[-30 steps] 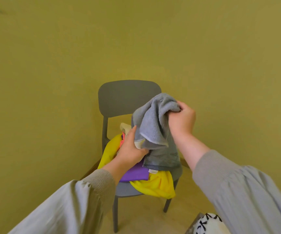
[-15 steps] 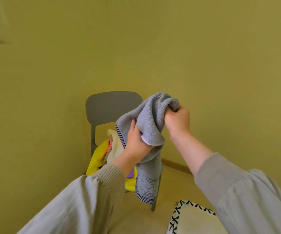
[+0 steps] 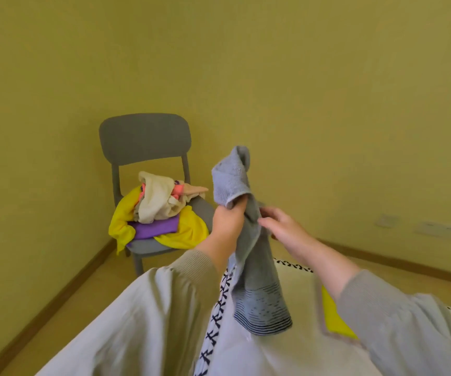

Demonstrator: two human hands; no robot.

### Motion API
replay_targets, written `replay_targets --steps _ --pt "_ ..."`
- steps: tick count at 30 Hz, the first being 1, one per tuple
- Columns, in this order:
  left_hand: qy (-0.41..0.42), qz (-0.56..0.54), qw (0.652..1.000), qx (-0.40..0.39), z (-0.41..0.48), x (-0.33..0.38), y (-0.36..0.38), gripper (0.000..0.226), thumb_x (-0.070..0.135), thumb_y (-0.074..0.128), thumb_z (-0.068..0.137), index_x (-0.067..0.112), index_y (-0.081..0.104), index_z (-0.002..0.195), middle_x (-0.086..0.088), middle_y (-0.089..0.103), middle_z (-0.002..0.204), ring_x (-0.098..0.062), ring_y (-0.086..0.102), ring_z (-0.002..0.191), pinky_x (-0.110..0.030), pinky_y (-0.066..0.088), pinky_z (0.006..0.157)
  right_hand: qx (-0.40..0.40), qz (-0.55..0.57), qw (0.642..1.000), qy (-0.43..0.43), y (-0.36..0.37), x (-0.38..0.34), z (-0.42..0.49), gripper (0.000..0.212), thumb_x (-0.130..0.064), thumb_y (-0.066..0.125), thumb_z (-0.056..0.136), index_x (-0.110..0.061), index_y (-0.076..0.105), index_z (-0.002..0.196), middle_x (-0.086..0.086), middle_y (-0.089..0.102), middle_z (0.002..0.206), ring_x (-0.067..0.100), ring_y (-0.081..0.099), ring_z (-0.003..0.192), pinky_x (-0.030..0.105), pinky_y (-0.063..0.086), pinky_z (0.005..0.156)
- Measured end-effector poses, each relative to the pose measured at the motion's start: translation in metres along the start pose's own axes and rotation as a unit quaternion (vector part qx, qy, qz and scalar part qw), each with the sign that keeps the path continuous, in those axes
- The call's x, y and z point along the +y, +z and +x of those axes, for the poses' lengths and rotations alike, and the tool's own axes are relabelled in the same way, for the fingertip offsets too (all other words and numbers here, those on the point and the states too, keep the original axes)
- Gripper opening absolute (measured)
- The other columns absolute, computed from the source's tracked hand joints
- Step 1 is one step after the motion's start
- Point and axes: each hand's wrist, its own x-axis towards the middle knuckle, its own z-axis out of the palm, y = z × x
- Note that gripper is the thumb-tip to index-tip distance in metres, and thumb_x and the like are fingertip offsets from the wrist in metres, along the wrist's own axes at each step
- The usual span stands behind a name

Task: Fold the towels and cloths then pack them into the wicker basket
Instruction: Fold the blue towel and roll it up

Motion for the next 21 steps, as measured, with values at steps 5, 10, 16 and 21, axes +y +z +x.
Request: replay_targets --steps 5,10,16,21 --pt "-0.193 -0.060 0.978 -0.052 -0.033 -0.014 0.028 0.063 0.054 0.043 0.094 0.000 0.048 0.125 -0.014 0.057 0.108 -0.033 0.057 0.109 -0.039 0.047 0.088 0.062 -0.045 0.997 -0.026 -0.012 0.040 -0.042 0.024 -0.005 0.067 0.082 -0.024 0.058 0.095 -0.003 0.065 0.096 0.012 0.061 0.089 0.025 0.047 0.077" --pt "-0.146 0.002 0.987 -0.073 -0.048 -0.039 0.022 0.057 0.052 0.066 0.082 0.003 0.059 0.112 -0.008 0.066 0.104 -0.027 0.064 0.097 -0.041 0.053 0.090 0.113 -0.069 0.991 0.001 -0.022 0.059 -0.047 0.023 -0.004 0.065 0.084 -0.021 0.055 0.072 0.001 0.063 0.076 0.019 0.059 0.074 0.027 0.042 0.066" --pt "-0.015 0.133 0.990 -0.040 -0.037 -0.035 0.009 0.030 0.038 0.068 0.085 0.012 0.055 0.078 -0.006 0.056 0.075 -0.019 0.054 0.068 -0.028 0.043 0.061 0.195 0.083 0.977 0.025 -0.032 0.064 -0.057 0.017 -0.003 0.060 0.084 -0.014 0.056 0.071 0.010 0.063 0.074 0.023 0.058 0.070 0.032 0.042 0.069" --pt "-0.122 0.269 0.943 -0.156 -0.032 -0.062 -0.017 0.078 0.022 0.071 0.083 0.014 0.026 0.146 -0.013 0.055 0.126 -0.022 0.063 0.094 -0.032 0.053 0.071 0.065 -0.159 0.978 0.117 -0.040 0.111 -0.060 0.050 -0.025 0.062 0.089 -0.010 0.044 0.133 0.012 0.049 0.138 0.028 0.048 0.125 0.037 0.039 0.101"
